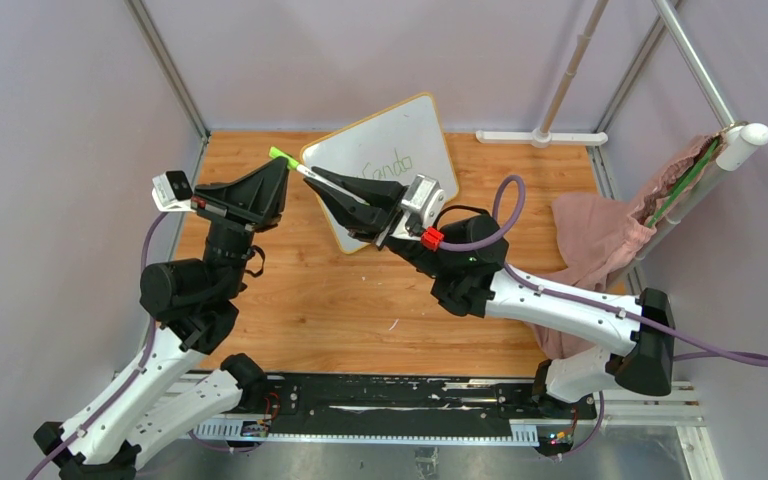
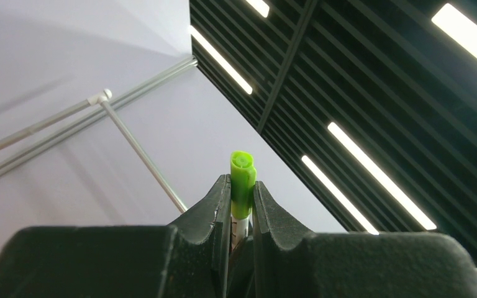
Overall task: Write a sentence on the whiteboard
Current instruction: Close the whiteboard marker at the center of the board.
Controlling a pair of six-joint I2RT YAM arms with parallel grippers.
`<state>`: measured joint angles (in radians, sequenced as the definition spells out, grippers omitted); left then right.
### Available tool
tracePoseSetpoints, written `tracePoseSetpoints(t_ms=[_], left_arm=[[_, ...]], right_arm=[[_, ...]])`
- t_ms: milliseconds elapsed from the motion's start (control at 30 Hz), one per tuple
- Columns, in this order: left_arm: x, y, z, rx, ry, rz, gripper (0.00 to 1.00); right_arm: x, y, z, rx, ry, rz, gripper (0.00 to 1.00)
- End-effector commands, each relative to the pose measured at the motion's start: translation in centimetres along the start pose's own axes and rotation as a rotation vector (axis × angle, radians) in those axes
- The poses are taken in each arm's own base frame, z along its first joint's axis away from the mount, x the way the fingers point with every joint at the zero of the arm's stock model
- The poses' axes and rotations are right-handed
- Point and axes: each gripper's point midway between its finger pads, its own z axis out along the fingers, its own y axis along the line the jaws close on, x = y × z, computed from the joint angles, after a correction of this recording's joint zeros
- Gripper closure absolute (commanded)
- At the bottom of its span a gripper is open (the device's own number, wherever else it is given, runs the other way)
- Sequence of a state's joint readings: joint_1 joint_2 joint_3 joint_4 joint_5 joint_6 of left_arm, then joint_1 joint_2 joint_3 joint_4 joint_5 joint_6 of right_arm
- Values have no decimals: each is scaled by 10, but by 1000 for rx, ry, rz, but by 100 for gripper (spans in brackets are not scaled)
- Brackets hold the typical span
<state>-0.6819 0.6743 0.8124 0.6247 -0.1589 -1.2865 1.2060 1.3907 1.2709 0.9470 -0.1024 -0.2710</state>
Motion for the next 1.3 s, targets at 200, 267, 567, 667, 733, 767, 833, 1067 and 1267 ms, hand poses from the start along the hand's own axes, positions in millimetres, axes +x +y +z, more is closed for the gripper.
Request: tracePoseSetpoints(t_ms=[200, 267, 567, 667, 733, 767, 833, 1067, 1267], left_arm=[[54, -5, -6, 46, 266, -4, 100], [58, -5, -7, 45, 275, -9, 100], [57, -2, -10, 38, 271, -4, 100], [58, -2, -10, 40, 273, -6, 100], [58, -5, -11, 48, 279, -3, 100], [58, -6, -11, 52, 280, -1, 100], [58, -8, -13, 59, 286, 5, 100], [59, -1, -19, 45, 287, 10, 100], [50, 7, -22, 22, 234, 14, 100]], right_arm=[[44, 33, 3, -102, 125, 19, 100], [44, 33, 4, -97, 119, 24, 100], [44, 34, 6, -103, 123, 27, 100], [44, 35, 6, -107, 123, 29, 100], [43, 36, 6, -117, 120, 30, 100], [44, 37, 7, -123, 120, 30, 100], [43, 39, 7, -132, 121, 31, 100], [42, 46, 1, -156, 138, 31, 100], [40, 51, -7, -177, 166, 25, 100]])
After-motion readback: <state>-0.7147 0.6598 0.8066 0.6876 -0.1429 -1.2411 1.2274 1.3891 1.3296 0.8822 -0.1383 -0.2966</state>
